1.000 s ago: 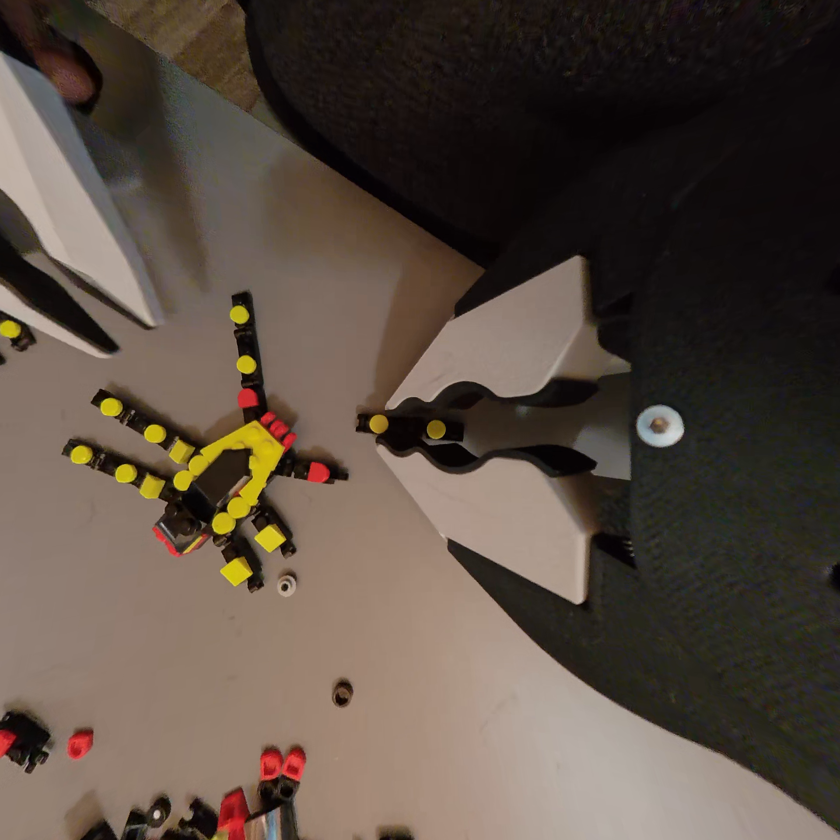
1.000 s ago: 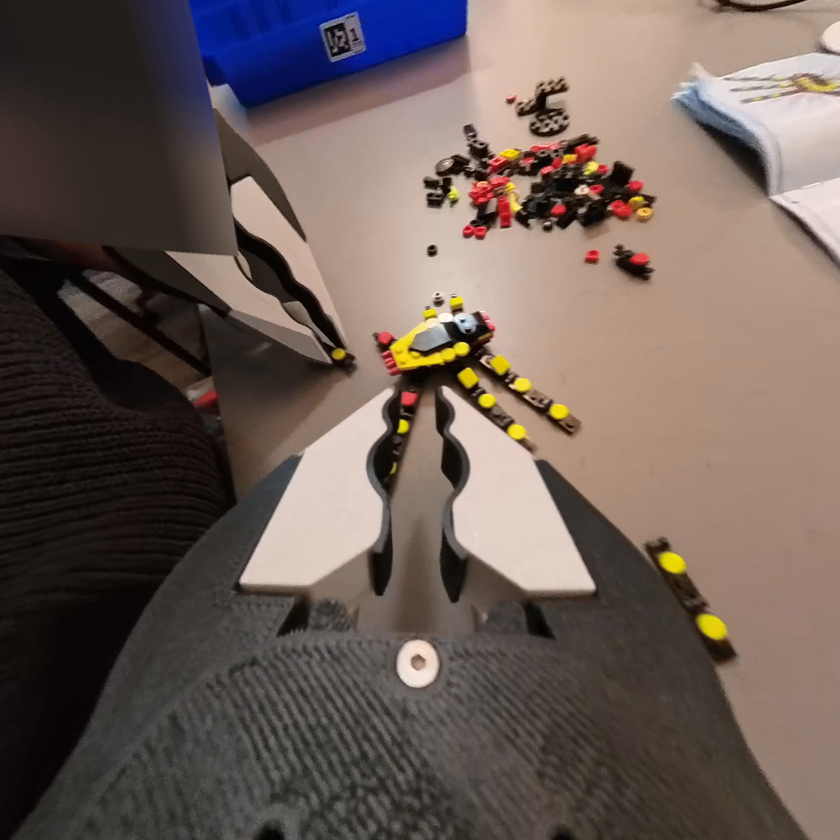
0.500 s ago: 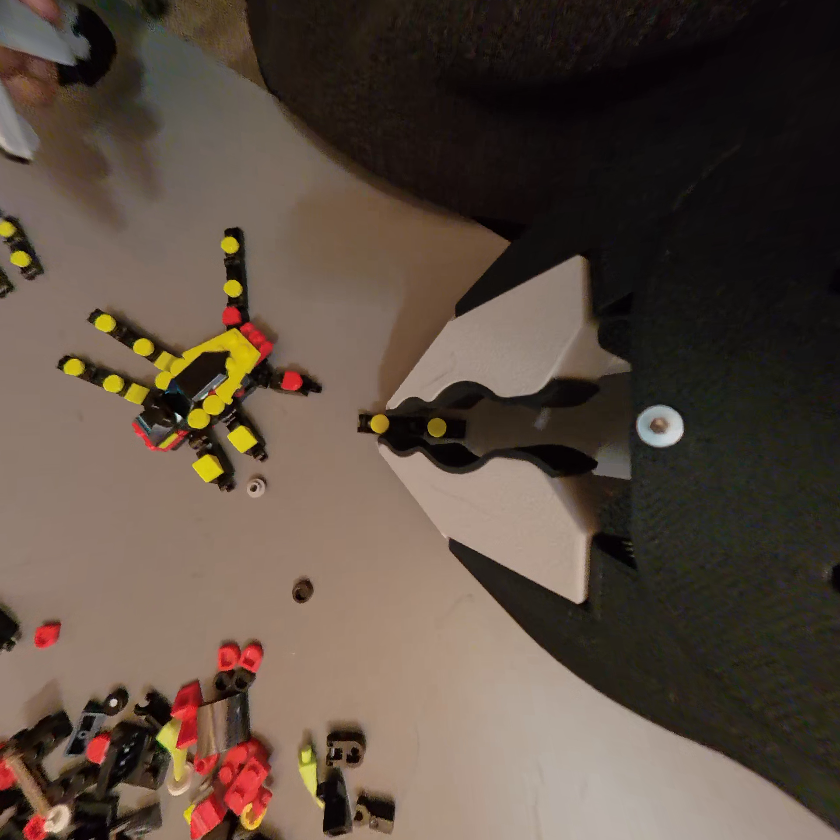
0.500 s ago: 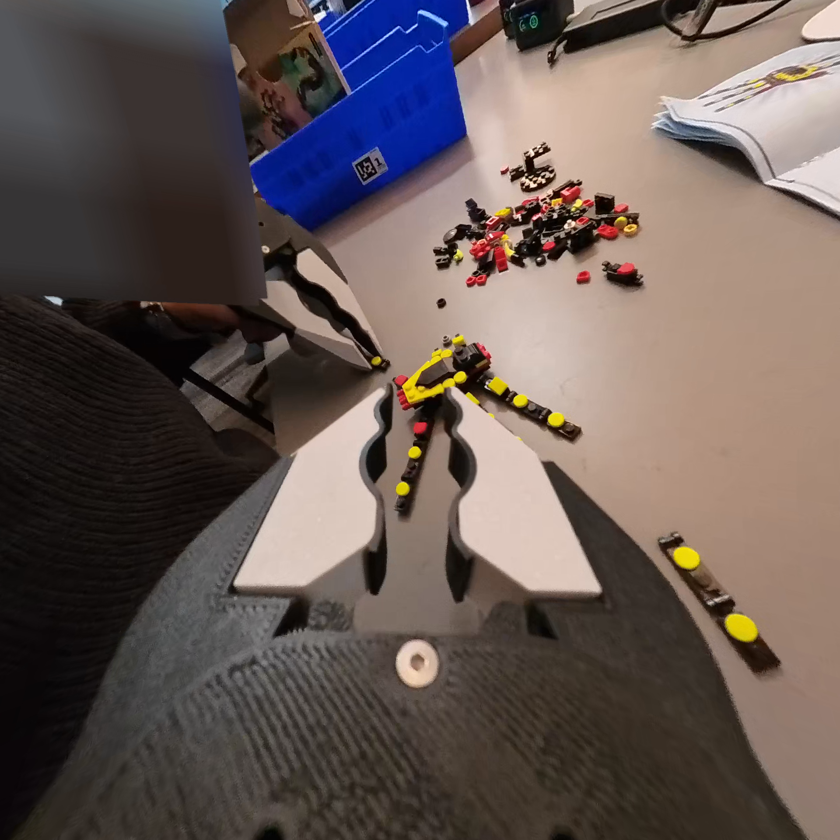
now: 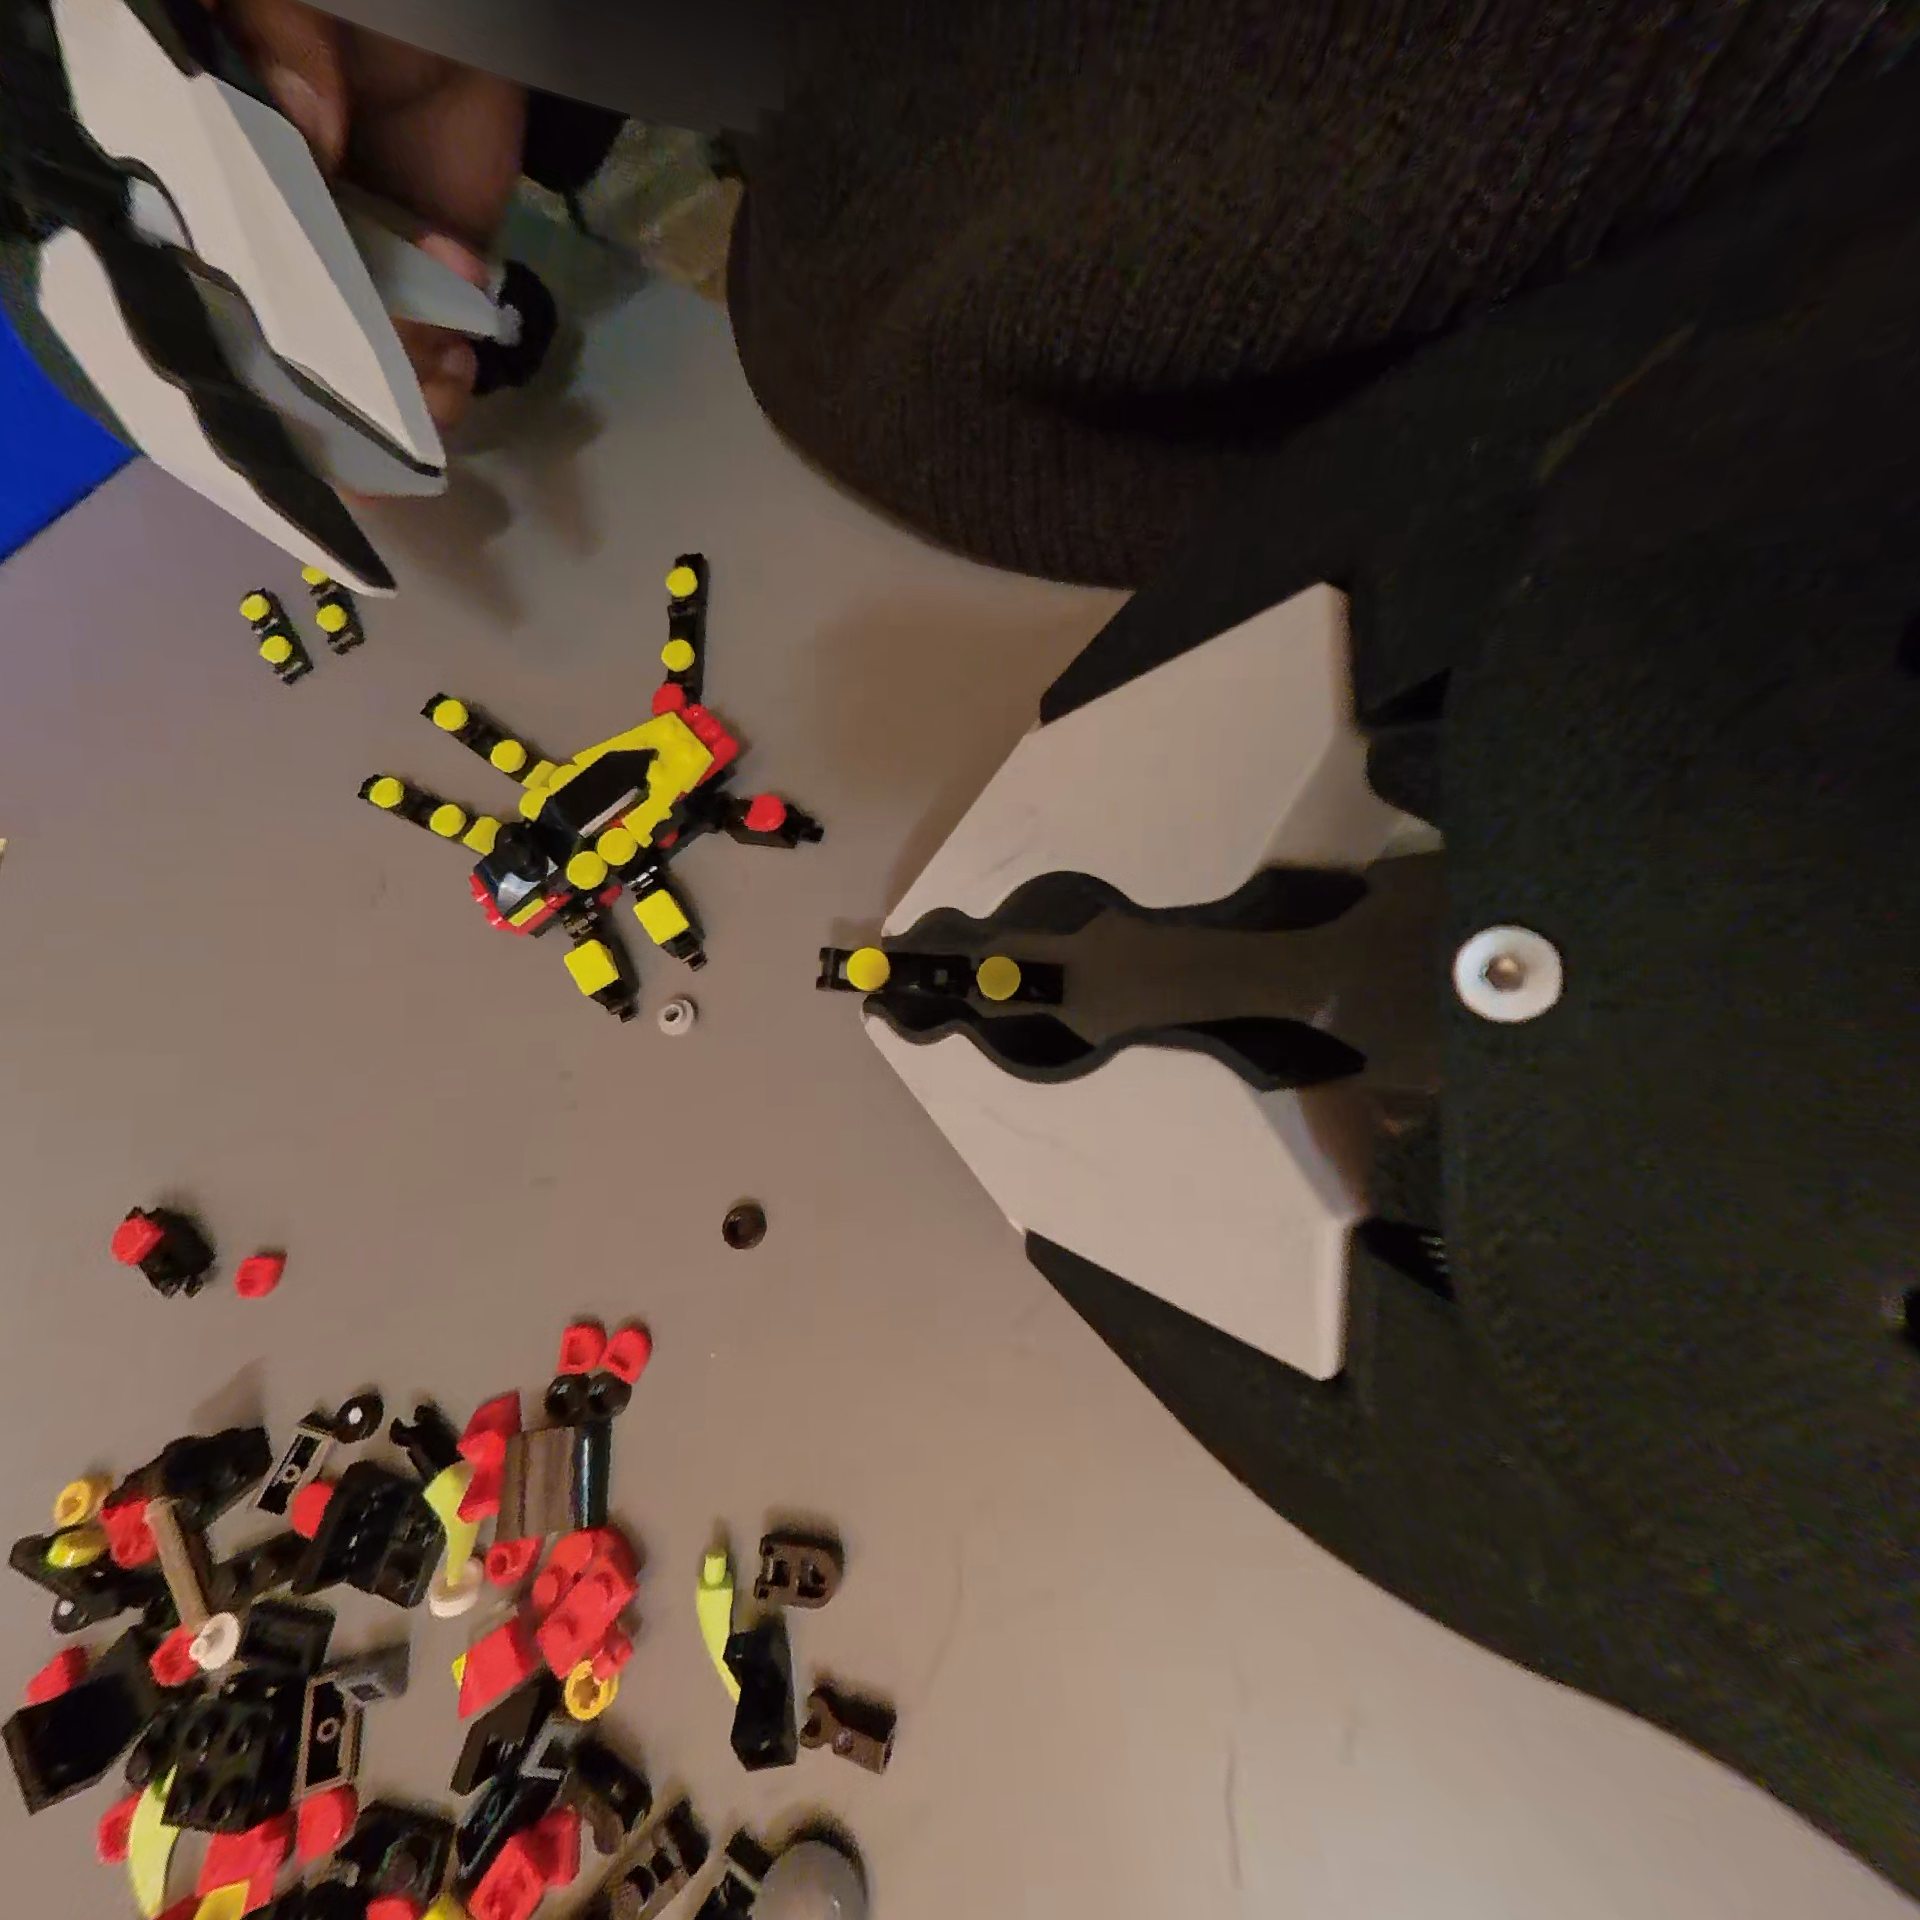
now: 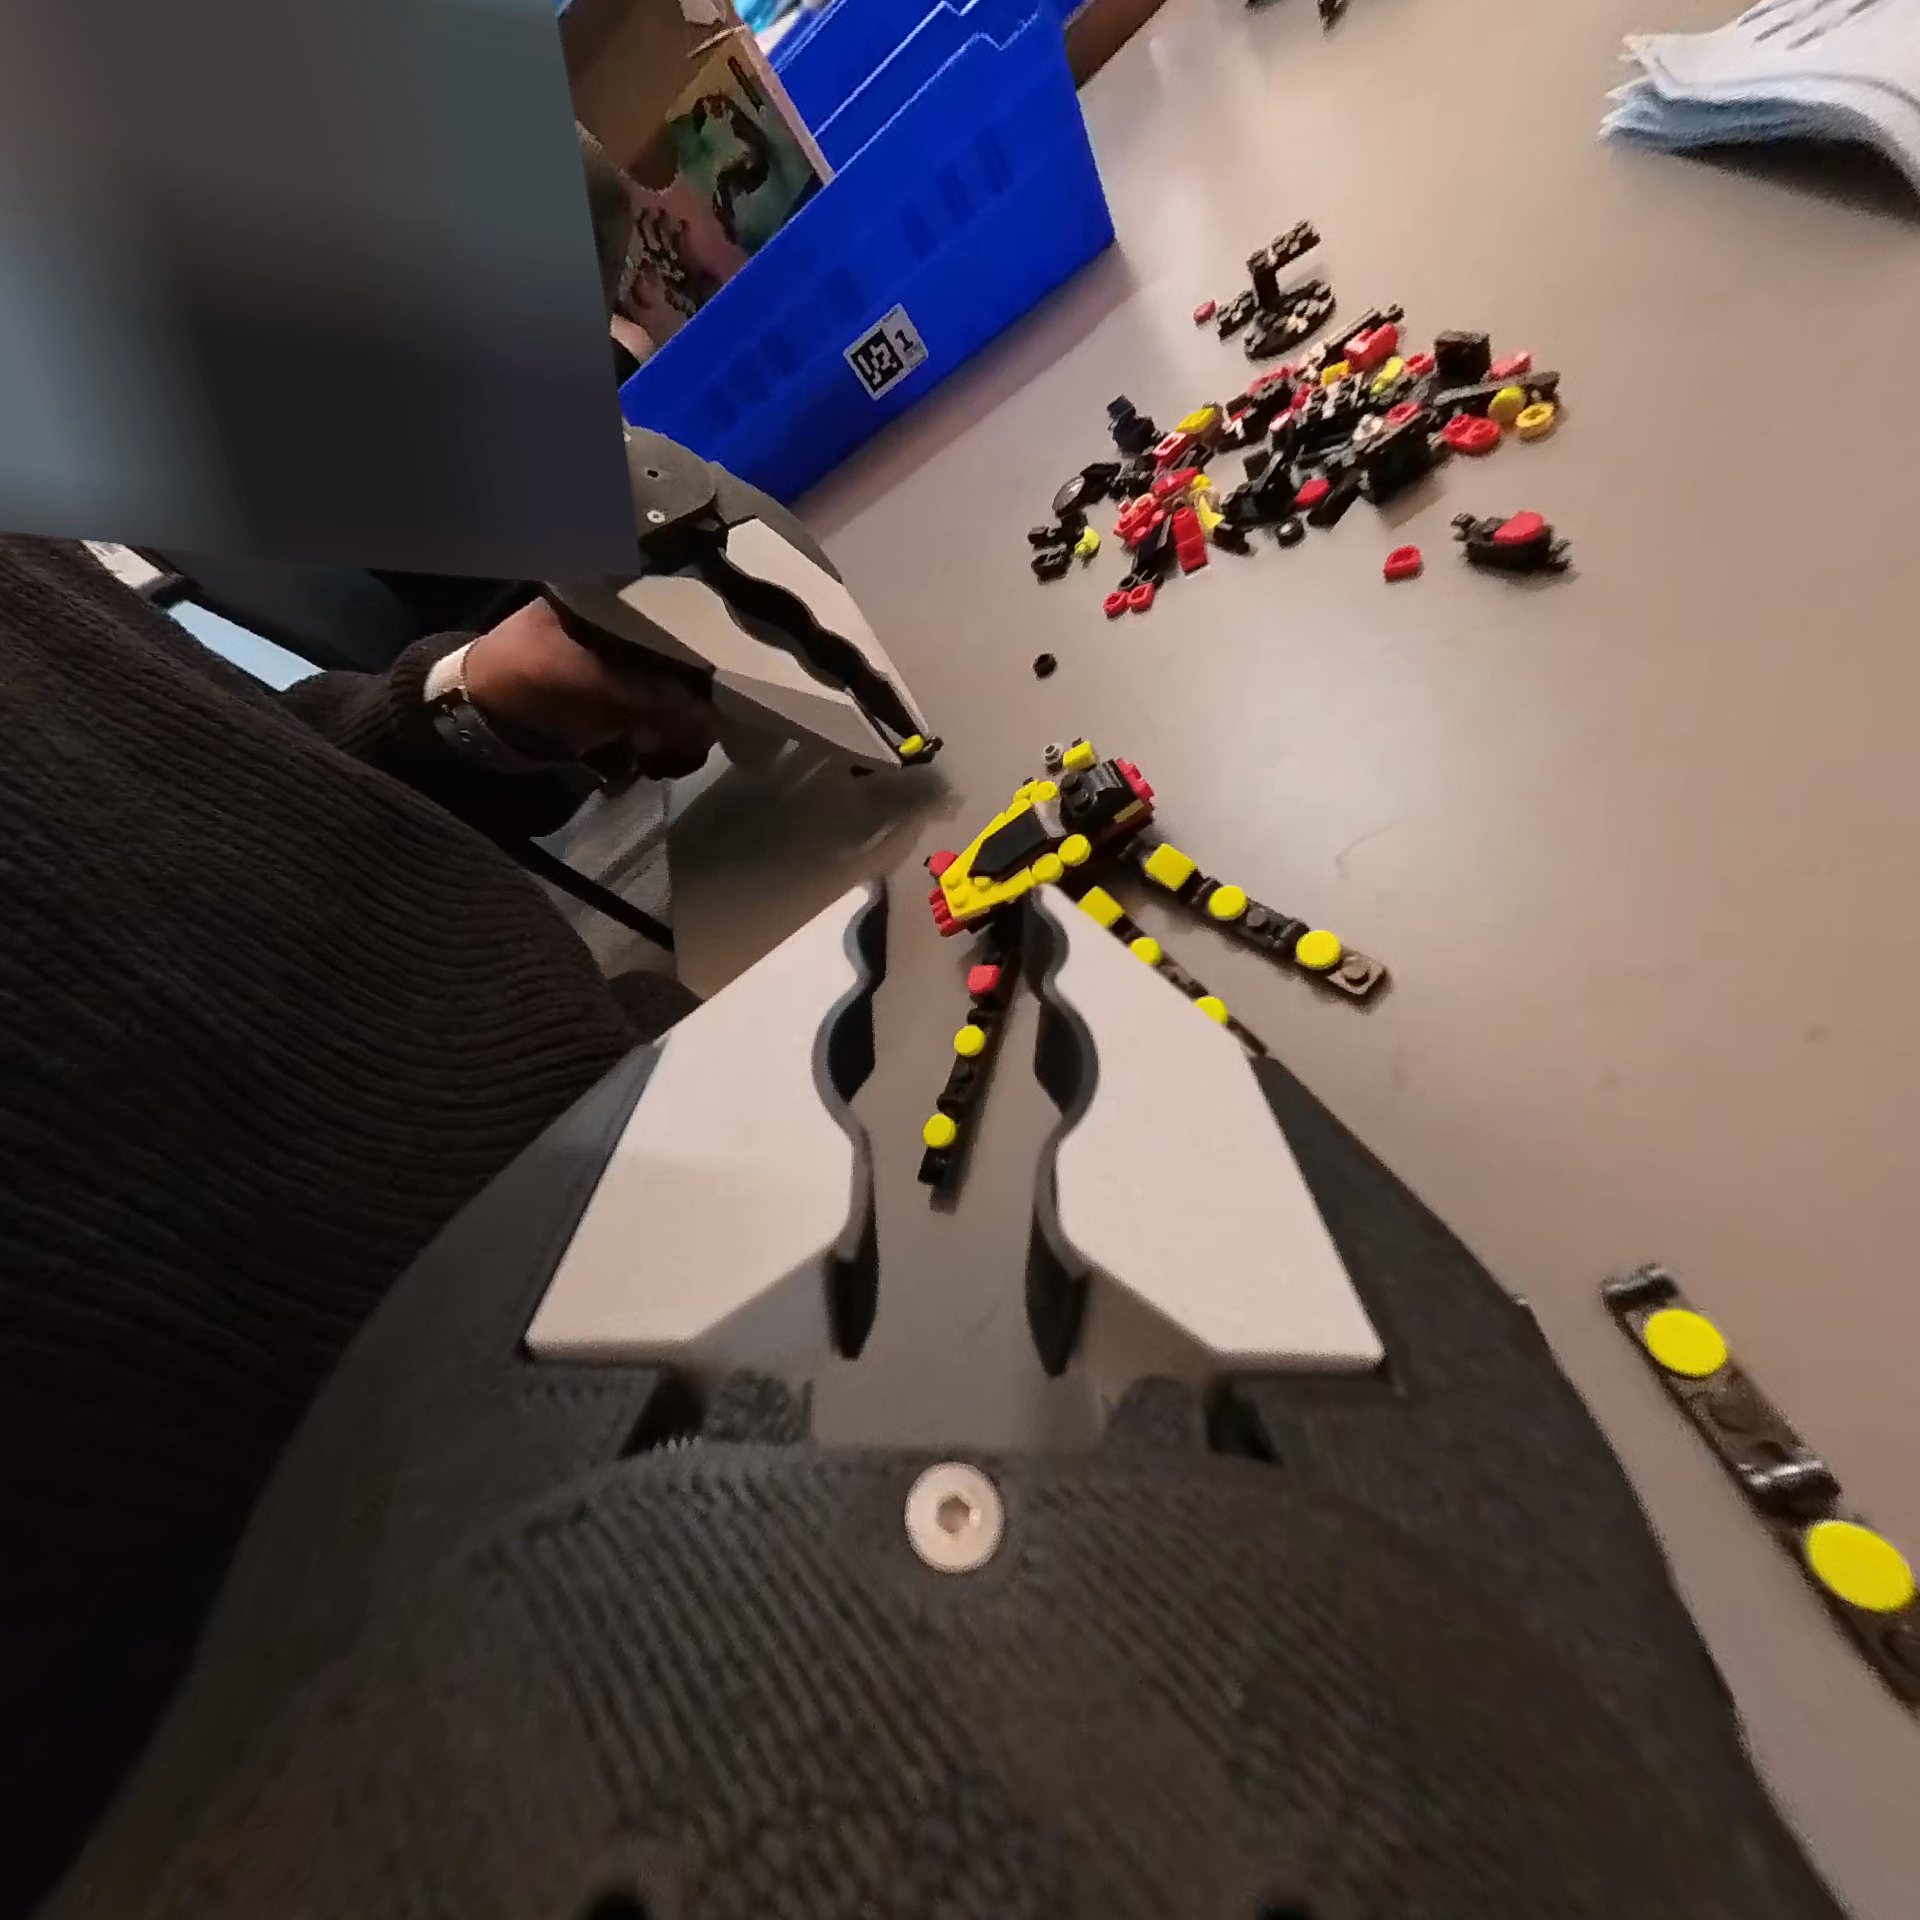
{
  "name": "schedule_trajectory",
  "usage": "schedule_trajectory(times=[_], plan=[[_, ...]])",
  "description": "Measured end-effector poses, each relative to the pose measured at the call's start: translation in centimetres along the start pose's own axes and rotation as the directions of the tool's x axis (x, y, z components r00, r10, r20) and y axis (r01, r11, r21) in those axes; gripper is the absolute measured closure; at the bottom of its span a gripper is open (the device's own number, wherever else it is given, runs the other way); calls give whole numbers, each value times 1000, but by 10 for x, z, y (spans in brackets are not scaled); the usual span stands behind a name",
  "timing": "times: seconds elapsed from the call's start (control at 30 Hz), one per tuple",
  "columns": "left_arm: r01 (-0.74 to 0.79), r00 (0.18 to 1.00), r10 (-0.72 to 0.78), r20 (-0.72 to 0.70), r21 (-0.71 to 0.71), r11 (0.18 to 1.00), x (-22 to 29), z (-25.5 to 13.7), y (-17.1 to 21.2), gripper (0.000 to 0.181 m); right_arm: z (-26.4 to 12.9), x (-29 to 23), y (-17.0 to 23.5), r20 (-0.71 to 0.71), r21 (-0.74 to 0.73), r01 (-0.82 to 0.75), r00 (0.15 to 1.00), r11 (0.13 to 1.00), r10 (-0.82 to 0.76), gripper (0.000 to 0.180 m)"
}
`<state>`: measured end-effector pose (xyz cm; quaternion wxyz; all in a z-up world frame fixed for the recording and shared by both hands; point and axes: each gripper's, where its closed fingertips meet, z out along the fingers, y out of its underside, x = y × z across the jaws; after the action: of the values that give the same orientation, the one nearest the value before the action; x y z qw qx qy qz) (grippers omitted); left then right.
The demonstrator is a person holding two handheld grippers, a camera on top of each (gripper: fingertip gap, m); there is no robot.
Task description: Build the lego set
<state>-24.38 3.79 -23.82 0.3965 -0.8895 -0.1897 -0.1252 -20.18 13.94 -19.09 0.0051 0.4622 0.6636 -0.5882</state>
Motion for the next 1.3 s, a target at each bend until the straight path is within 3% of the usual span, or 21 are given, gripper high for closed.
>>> schedule_trajectory(times=[0.03,1.3], plan=[[12,1000,-12,-5,-3,1000,-1,0,0,176,1,0,2,11,-9,-17,1000,1000,17,155],[11,1000,-11,4,-1,1000,-3,1,1,176,2,9,0,-5,-1,-37,999,999,37,155]])
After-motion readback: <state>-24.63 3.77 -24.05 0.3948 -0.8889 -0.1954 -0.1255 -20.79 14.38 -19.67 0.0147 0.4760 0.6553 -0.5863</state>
